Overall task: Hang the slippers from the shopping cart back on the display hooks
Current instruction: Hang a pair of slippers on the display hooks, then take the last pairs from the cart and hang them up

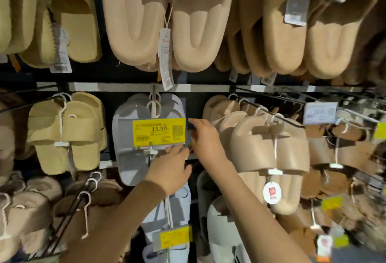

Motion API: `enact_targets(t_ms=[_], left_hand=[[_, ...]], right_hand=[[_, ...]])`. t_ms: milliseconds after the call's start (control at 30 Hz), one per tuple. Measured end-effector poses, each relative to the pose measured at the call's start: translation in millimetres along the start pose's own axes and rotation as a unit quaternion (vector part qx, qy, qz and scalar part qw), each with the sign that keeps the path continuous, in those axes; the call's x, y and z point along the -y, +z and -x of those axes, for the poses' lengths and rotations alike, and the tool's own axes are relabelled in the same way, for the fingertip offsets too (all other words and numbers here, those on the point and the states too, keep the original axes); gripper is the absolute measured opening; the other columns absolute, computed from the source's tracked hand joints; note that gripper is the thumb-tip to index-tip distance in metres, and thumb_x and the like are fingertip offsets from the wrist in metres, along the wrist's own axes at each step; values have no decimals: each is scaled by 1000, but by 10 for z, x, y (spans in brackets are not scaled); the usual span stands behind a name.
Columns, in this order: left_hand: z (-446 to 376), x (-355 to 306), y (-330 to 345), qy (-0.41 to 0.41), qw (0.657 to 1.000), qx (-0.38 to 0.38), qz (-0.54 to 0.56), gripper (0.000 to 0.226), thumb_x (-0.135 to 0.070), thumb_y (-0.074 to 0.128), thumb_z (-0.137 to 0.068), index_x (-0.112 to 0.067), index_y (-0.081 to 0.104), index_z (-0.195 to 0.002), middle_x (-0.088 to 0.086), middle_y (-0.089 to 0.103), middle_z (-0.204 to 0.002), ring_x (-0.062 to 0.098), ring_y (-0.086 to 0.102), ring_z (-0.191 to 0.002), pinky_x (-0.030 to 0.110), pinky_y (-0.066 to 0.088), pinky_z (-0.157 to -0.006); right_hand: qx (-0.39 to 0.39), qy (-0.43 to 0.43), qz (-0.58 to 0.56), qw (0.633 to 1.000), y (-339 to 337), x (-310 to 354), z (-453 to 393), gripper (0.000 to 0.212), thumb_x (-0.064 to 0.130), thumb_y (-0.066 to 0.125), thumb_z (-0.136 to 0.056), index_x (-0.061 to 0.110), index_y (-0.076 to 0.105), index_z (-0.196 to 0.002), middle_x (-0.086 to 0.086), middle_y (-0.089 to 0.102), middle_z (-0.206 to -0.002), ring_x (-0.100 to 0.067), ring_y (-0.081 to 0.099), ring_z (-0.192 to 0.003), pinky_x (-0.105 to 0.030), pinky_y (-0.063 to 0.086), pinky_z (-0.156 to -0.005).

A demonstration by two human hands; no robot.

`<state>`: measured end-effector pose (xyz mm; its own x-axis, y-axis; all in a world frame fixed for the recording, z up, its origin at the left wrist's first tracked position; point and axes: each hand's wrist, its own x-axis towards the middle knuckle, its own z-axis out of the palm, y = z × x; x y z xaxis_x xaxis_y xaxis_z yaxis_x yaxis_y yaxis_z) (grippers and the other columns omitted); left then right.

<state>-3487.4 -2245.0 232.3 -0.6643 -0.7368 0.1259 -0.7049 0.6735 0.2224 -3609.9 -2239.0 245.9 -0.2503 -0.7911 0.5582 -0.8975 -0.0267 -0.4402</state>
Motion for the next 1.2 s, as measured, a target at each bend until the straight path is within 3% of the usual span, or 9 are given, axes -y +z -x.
enact_targets(t_ms=[133,233,367,467,633,767,833,1000,1200], left_hand=[[398,-781,-16,133,989,-41,41,37,-29,46,-91,-18,46,-127,0,46,-132,19,40,-124,30,37,-95],[657,-1422,-56,226,970,-34,85,32,-29,48,-89,-18,52,-119,-1,53,-124,20,46,-118,31,39,-91],[1194,-2271,-19,355,925,0,135,43,-27,38,-82,-18,53,-121,-3,52,-129,21,44,-121,34,42,-92],[1635,-2857,65,464,869,23,168,43,-30,39,-86,-23,53,-126,-4,53,-131,20,46,-121,32,41,-93],[2414,-3785,236,622,749,72,214,39,-36,49,-91,-24,55,-127,0,60,-126,24,54,-115,34,43,-92],[3102,-4257,317,724,642,130,217,57,-46,34,-76,-25,58,-124,1,63,-121,26,57,-112,39,47,-89],[3453,-4417,363,770,580,162,210,55,-47,34,-79,-26,57,-124,1,63,-121,26,57,-112,38,47,-87],[4318,-4577,623,855,438,202,188,38,-37,49,-91,-29,52,-128,-3,59,-127,24,54,-116,35,46,-86],[5300,-4358,1064,892,323,287,136,35,-33,51,-90,-23,57,-123,-3,63,-123,22,57,-114,35,45,-89]], right_hand=[[-61,51,58,995,-832,-92,859,32,2,55,-85,2,57,-117,-17,58,-112,-31,58,-99,-31,43,-83],[-155,96,132,974,-1518,-76,1556,23,2,58,-82,1,64,-104,-19,63,-98,-36,62,-82,-36,50,-69],[-219,192,248,924,-2288,27,2562,20,6,53,-75,3,65,-91,-16,64,-85,-38,62,-72,-43,52,-58],[-283,253,326,866,-2735,224,3353,16,13,54,-81,4,65,-87,-15,65,-84,-38,63,-69,-44,53,-56],[-360,383,442,727,-3292,651,4608,15,15,58,-79,5,65,-88,-15,67,-83,-36,63,-58,-44,53,-53],[-381,482,513,600,-3397,1158,5320,19,17,57,-79,5,66,-92,-14,67,-85,-35,64,-62,-42,54,-54],[-401,523,534,530,-3358,1420,5591,19,18,57,-80,6,66,-91,-14,67,-84,-35,65,-64,-42,54,-56],[-447,612,546,357,-3013,2055,6232,20,20,57,-80,6,67,-91,-14,69,-86,-33,65,-71,-43,54,-65],[-473,697,520,142,-2339,2878,6800,20,15,60,-82,3,68,-95,-18,70,-93,-35,67,-79,-44,54,-76]])
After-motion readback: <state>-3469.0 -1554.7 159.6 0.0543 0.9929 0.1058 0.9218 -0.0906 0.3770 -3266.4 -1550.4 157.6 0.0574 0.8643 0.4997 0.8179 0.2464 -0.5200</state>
